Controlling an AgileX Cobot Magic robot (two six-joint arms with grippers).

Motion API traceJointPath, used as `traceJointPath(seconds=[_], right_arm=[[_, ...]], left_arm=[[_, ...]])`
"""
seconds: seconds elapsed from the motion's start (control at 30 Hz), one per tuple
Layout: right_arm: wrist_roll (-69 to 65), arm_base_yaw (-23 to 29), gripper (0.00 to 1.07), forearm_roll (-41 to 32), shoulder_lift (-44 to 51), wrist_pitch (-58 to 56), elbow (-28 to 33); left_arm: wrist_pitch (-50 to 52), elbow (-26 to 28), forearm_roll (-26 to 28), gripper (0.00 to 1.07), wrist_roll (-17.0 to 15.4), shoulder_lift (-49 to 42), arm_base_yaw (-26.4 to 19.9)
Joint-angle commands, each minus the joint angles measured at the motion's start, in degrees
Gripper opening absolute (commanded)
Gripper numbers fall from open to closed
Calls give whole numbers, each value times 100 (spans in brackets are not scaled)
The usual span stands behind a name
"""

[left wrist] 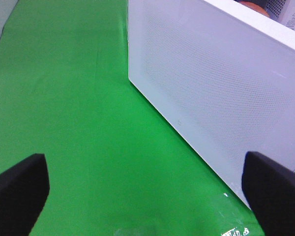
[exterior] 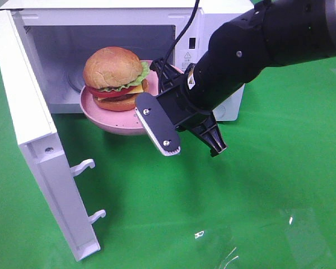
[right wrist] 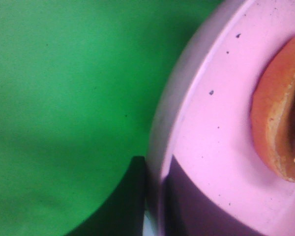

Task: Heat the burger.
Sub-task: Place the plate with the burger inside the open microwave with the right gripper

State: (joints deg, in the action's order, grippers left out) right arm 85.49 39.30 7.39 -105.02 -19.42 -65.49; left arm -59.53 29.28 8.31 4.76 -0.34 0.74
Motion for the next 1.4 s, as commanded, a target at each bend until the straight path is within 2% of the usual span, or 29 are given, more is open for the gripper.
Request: traceJointPath(seconds=[0.03, 0.43, 0.5, 0.83, 0.9, 1.4], right_arm=[[-206, 6, 0, -6, -92, 235, -390], [-642, 6, 0, 6, -533, -195, -1129], [-837, 6, 0, 46, -722, -430, -1461], [-1329, 6, 0, 189, -1226, -773, -2246], [-1524, 6, 0, 223, -1404, -900, -2550], [-2097, 6, 0, 630, -2166, -1083, -3610]], left_arm=[[23, -11, 6, 103, -29, -97, 29], [23, -11, 6, 103, -29, -97, 29], [23, -11, 6, 103, -29, -97, 29], [23, -11, 6, 103, -29, -97, 29], [23, -11, 6, 103, -29, -97, 29], [23, -11, 6, 103, -29, -97, 29]])
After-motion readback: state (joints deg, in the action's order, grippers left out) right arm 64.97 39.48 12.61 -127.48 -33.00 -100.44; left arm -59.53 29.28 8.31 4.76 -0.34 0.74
